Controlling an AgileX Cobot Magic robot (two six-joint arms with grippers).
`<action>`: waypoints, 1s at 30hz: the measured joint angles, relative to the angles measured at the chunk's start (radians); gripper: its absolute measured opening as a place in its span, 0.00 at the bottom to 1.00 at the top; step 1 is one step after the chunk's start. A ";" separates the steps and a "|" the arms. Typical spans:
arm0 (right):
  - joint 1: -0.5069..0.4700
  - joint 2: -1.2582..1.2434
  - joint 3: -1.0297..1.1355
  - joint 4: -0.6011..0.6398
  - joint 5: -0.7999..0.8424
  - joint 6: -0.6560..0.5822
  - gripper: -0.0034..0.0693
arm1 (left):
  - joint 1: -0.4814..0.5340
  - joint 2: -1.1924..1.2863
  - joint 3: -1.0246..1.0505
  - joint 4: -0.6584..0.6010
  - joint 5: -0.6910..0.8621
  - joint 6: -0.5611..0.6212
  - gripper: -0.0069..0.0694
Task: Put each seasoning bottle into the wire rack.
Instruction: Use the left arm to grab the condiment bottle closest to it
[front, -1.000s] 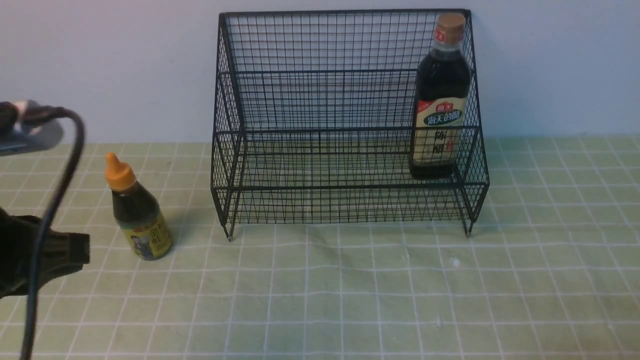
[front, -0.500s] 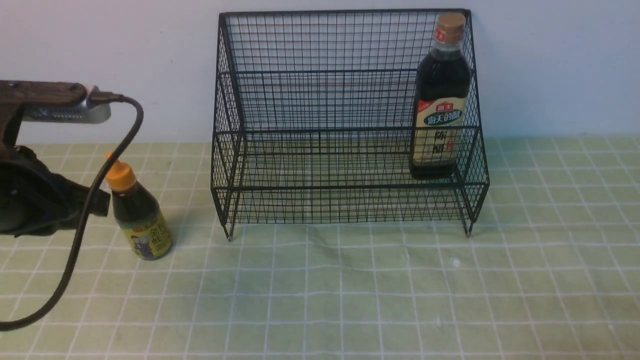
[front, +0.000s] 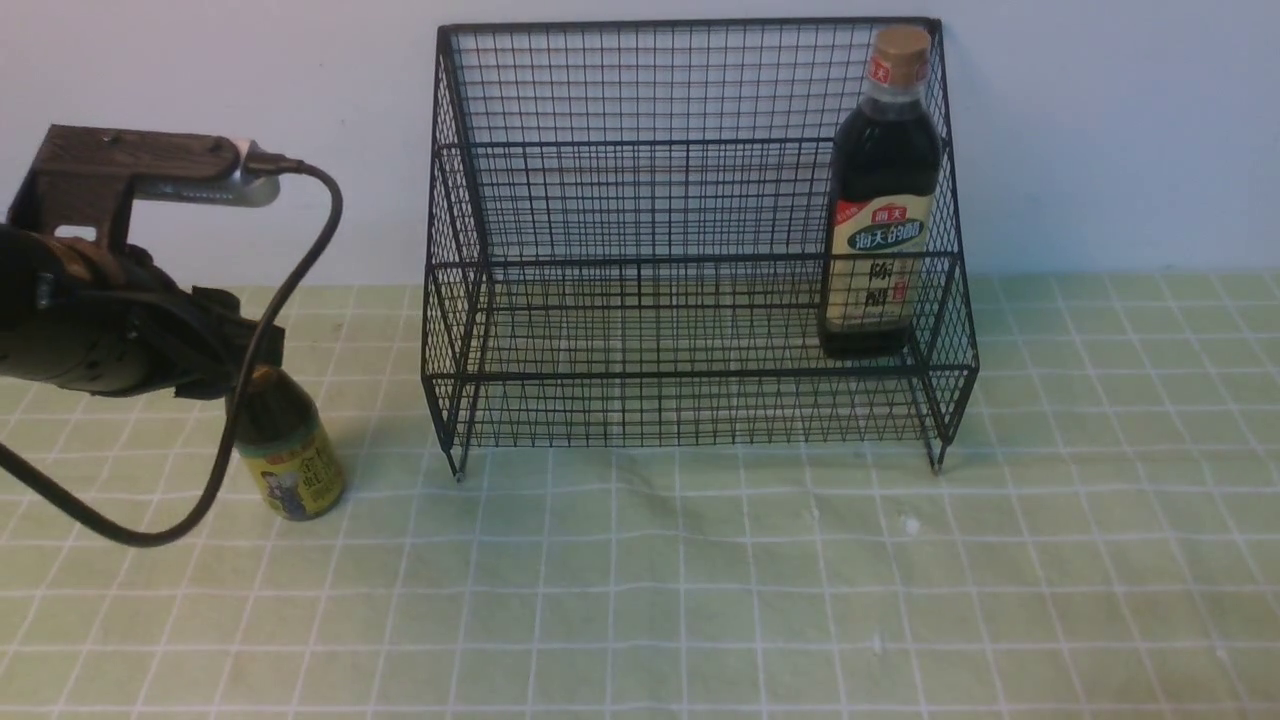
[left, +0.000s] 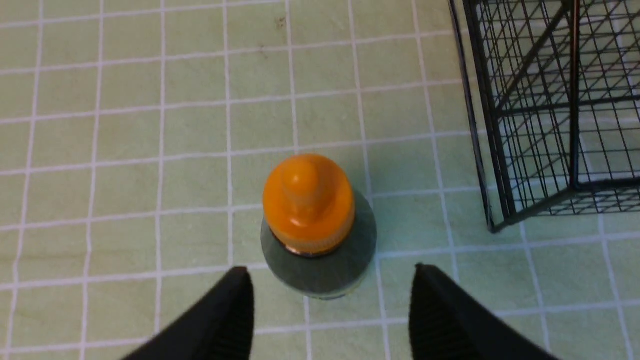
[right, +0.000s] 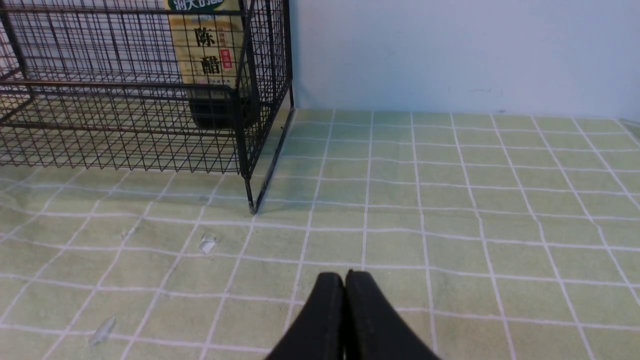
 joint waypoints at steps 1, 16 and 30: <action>0.000 0.000 0.000 0.000 0.000 0.000 0.03 | 0.000 0.011 0.000 0.000 -0.022 0.000 0.67; 0.000 0.000 0.000 0.000 0.000 0.000 0.03 | 0.000 0.169 0.000 0.000 -0.228 0.001 0.51; 0.000 0.000 0.000 0.000 0.000 0.000 0.03 | 0.000 0.025 -0.125 -0.001 -0.057 0.001 0.46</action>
